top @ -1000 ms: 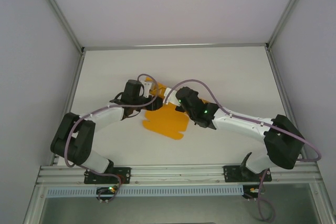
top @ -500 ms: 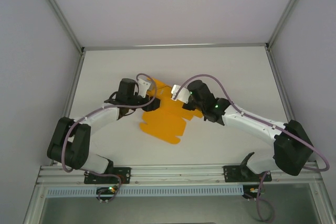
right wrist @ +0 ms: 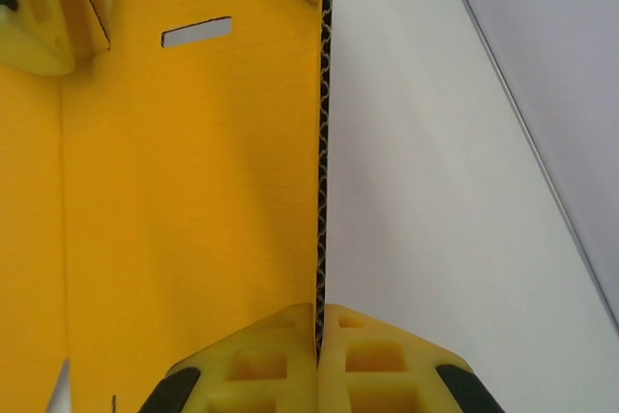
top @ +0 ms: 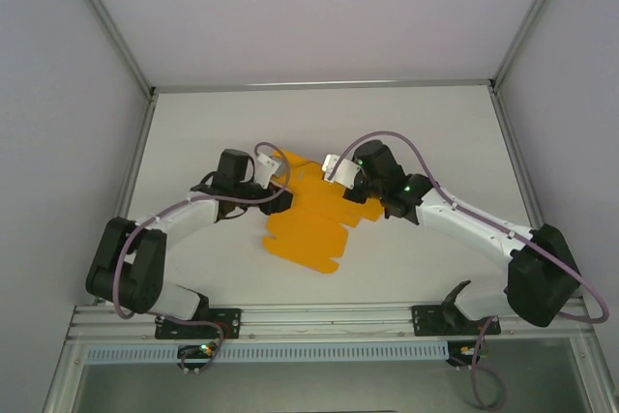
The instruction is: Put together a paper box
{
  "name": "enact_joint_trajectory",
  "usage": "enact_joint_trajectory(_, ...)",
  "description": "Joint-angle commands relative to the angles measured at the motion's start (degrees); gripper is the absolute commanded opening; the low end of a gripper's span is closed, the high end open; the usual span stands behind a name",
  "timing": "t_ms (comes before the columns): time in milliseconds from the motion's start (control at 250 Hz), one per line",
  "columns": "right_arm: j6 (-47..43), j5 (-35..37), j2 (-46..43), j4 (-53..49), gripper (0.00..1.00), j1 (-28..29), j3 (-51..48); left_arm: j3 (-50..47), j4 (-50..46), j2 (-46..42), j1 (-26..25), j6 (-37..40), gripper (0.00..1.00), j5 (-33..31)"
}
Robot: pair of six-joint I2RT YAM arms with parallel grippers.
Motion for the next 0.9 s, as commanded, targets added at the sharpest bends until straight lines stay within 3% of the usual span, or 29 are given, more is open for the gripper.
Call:
enact_joint_trajectory(0,-1.32,-4.61,-1.95,-2.97,0.0,-0.21,2.7,0.58,-1.63,-2.11,-0.23,2.52,0.3,1.38)
enact_joint_trajectory(216,-0.37,-5.24,-1.5,-1.22,0.0,-0.1,2.87,1.85,-0.25,-0.87,-3.49,1.61,0.12,-5.97)
enact_joint_trajectory(371,-1.74,-1.98,-0.6,1.08,0.0,2.63,1.85,2.4,3.67,0.59,-3.64,-6.38,0.05,-9.68)
enact_joint_trajectory(659,-2.15,5.25,1.85,1.14,0.0,11.03,-0.4,4.22,8.02,4.14,-2.68,-19.84,0.02,-7.53)
enact_joint_trajectory(847,-1.43,10.07,4.22,0.53,0.0,14.89,-2.02,4.56,5.66,5.96,-1.87,-20.22,0.06,-8.2)
enact_joint_trajectory(899,-1.4,11.7,4.87,0.36,0.0,15.96,-2.6,4.12,5.46,6.26,-1.61,-20.4,0.11,-7.9)
